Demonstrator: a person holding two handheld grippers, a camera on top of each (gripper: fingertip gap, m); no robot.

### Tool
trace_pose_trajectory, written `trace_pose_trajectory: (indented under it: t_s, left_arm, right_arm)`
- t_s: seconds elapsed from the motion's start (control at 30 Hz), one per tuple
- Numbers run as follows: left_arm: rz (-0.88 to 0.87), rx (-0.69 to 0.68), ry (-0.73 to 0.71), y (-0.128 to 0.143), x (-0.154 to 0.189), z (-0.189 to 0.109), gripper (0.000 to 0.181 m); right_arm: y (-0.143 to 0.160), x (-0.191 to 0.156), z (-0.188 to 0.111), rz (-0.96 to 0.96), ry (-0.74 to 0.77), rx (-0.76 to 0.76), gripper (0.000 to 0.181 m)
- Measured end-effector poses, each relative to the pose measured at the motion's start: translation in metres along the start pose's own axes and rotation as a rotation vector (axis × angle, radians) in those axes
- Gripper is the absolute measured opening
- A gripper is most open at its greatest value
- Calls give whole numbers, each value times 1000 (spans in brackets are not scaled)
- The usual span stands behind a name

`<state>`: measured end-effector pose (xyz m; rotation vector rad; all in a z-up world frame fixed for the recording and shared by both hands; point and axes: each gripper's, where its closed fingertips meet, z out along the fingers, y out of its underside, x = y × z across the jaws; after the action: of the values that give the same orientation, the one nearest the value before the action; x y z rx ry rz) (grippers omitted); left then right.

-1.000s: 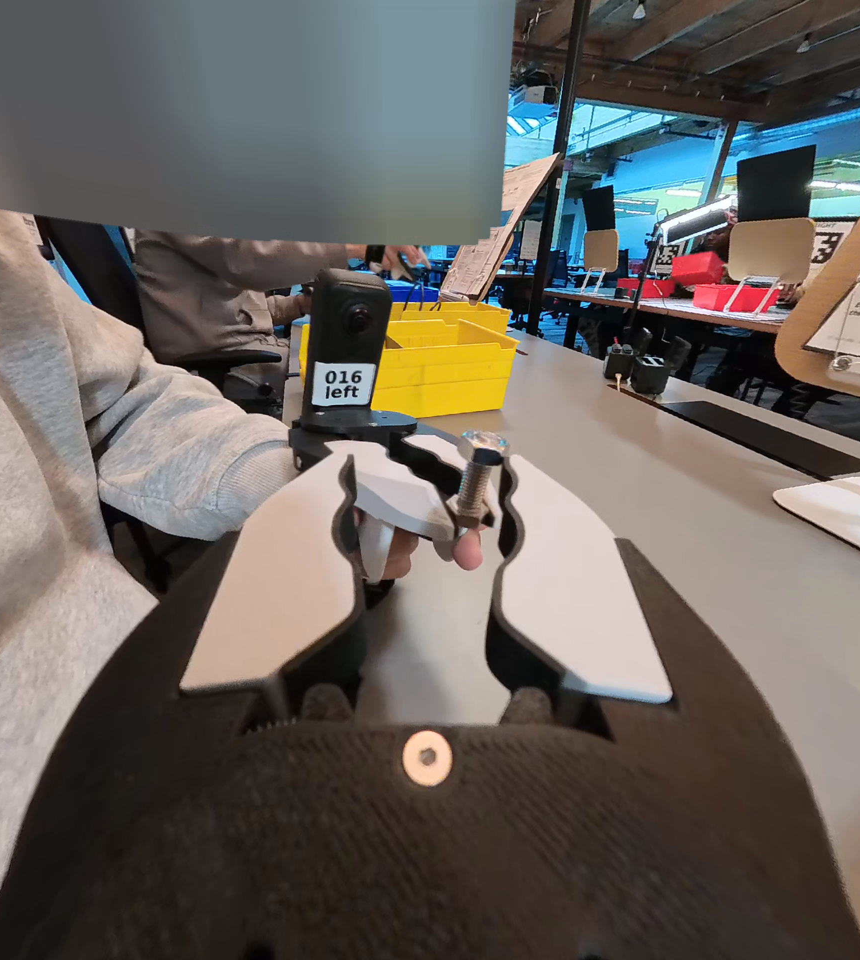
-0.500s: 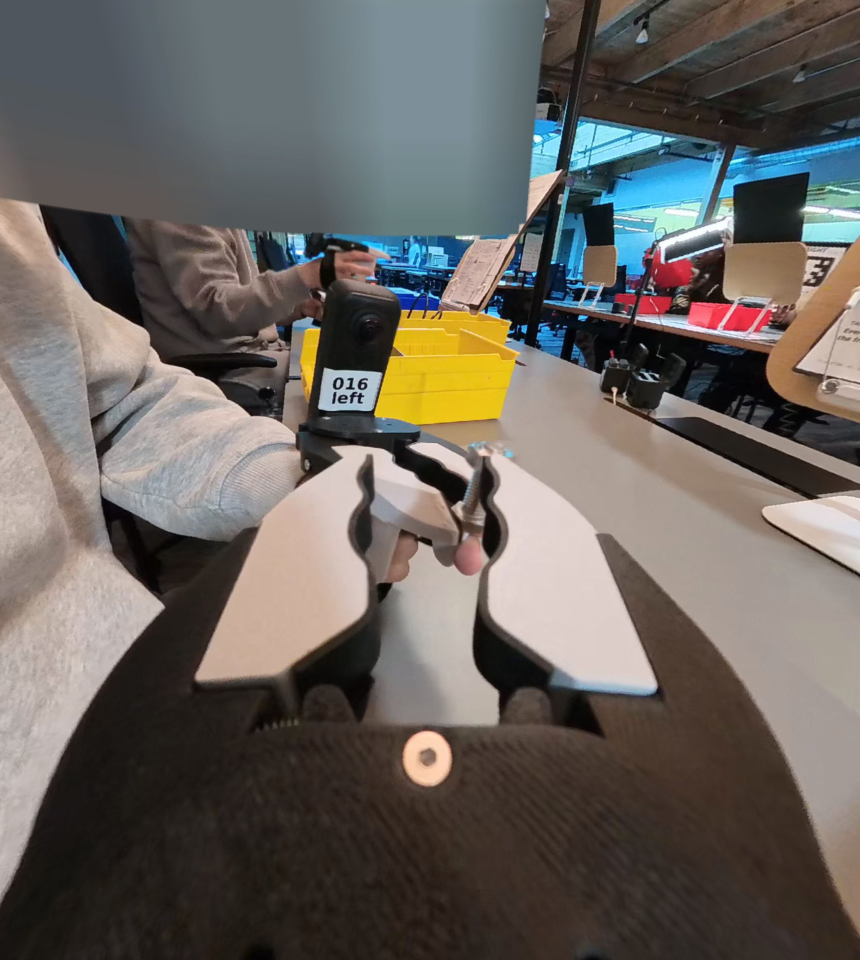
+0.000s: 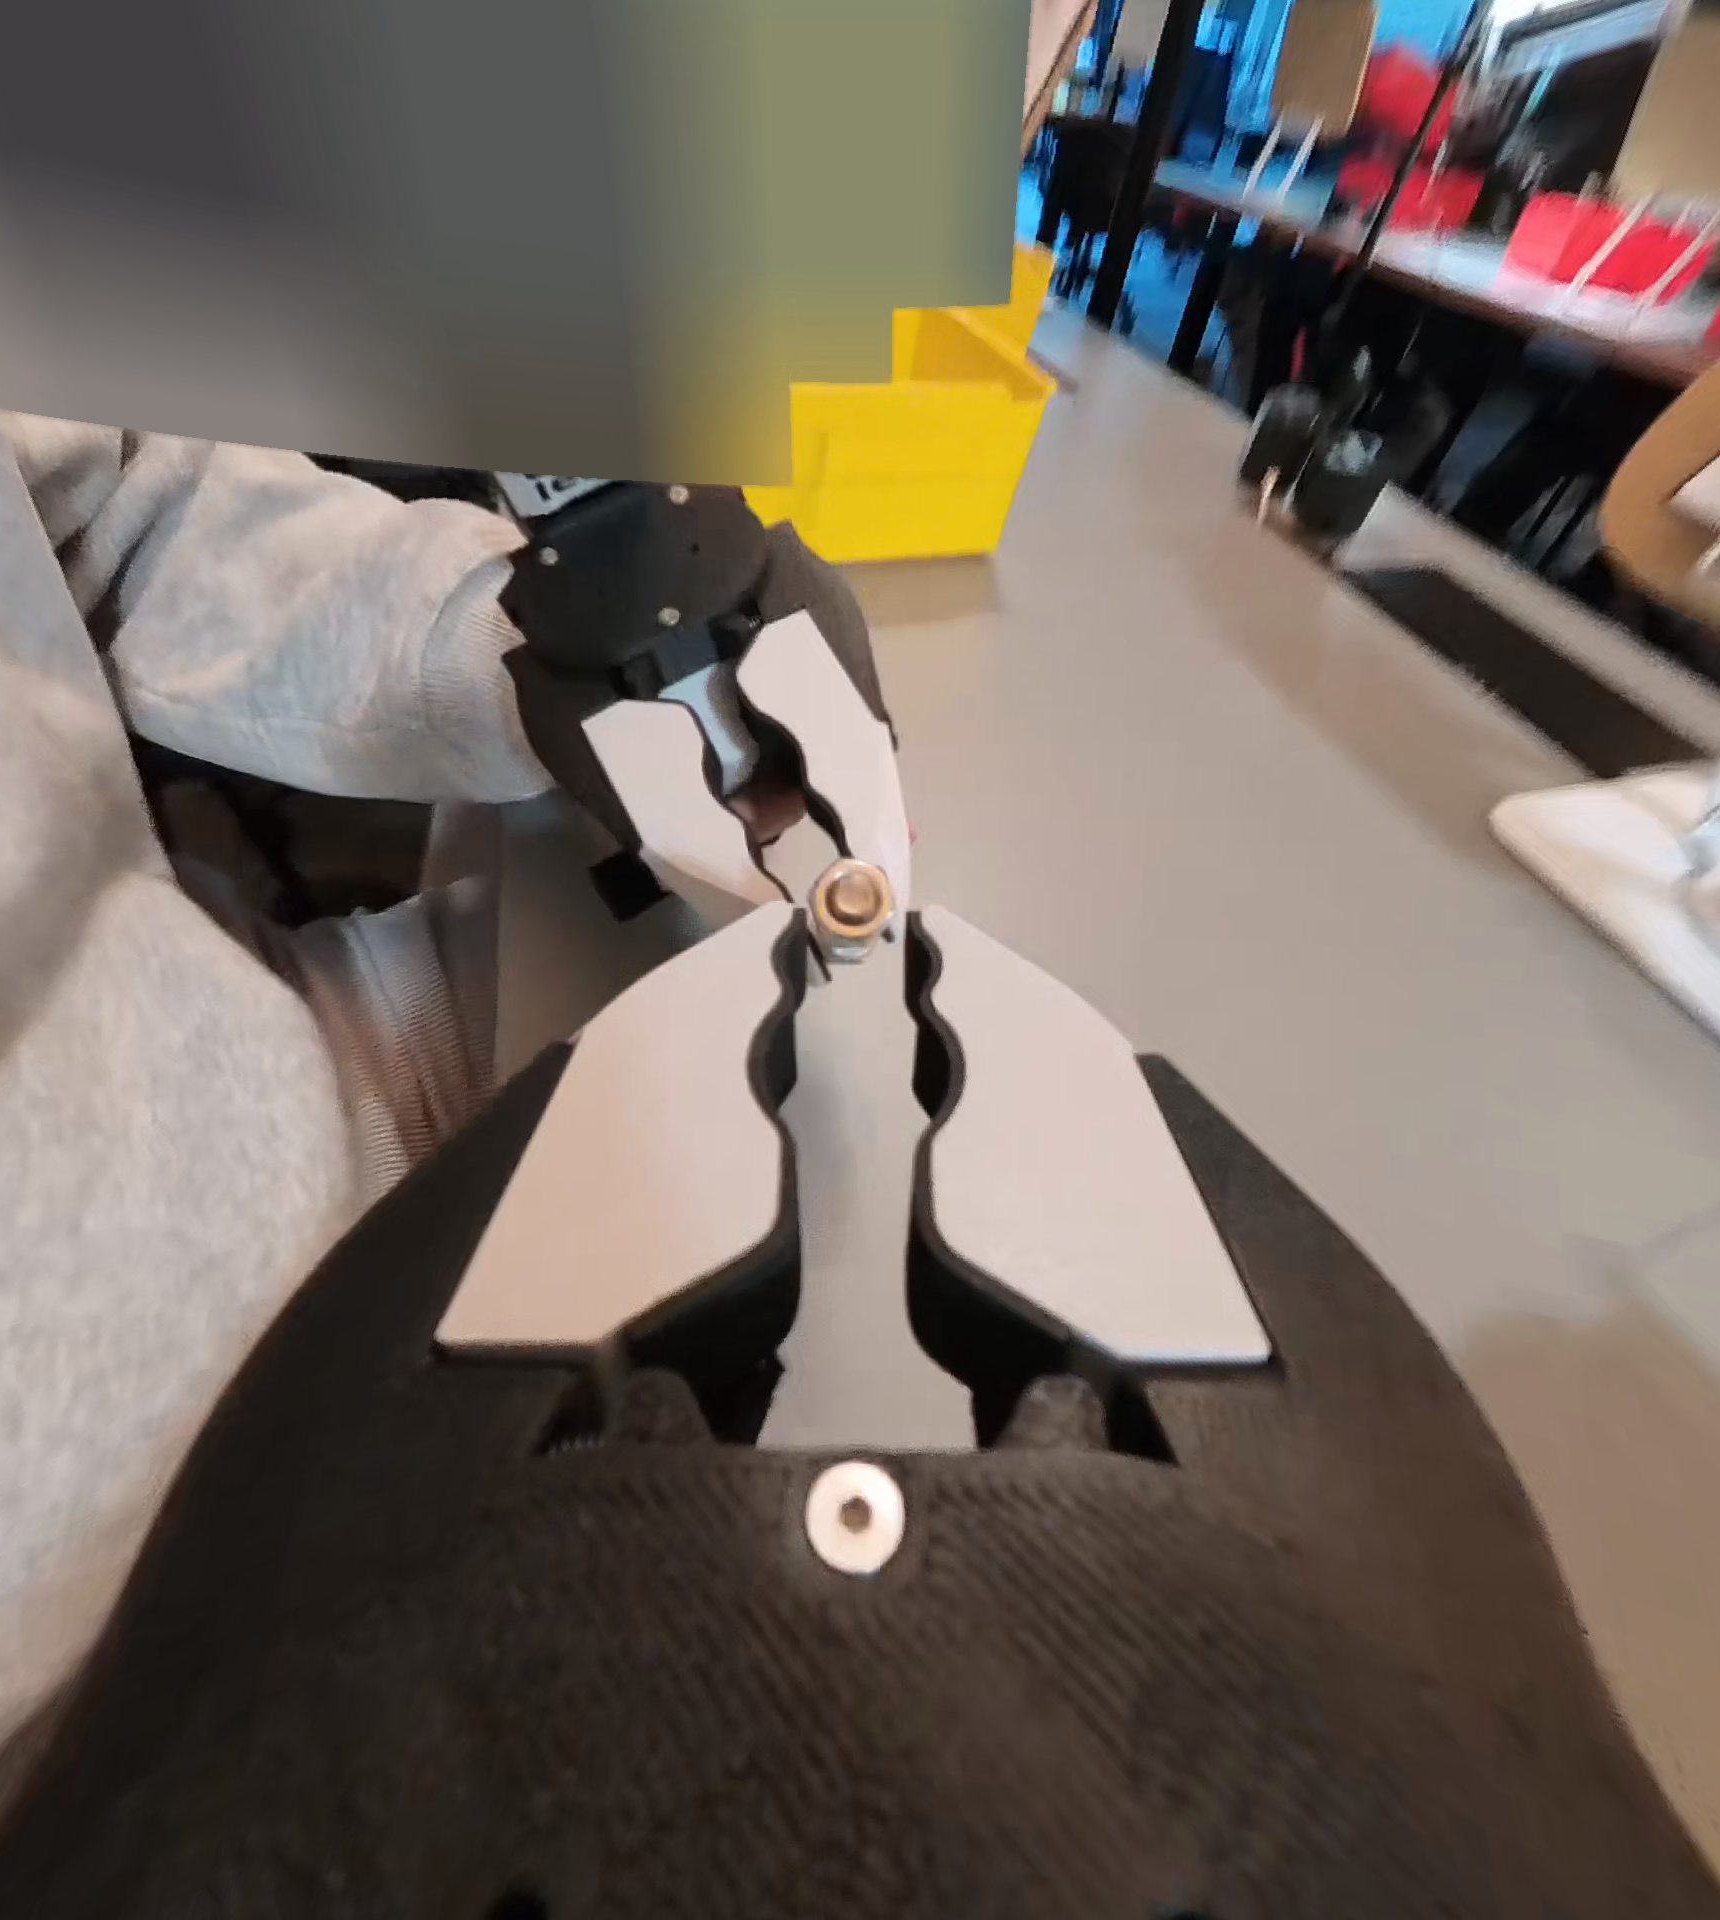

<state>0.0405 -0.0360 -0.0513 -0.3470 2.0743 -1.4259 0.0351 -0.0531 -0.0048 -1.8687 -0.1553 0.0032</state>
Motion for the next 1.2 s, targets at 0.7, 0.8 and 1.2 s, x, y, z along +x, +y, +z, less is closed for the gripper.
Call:
trace_pose_trajectory:
  t_s: [0.7, 0.8, 1.2]
  left_arm:
    - [-188, 105, 292, -15, 46, 3, 18]
    - [-190, 124, 289, -16, 46, 3, 18]
    - [-126, 178, 294, -28, 51, -3, 18]
  right_arm:
    - [6, -32, -4, -580, -299, -571, 32]
    - [9, -42, -1, -658, -365, -610, 34]
    - [11, -47, -2, -768, -407, -663, 19]
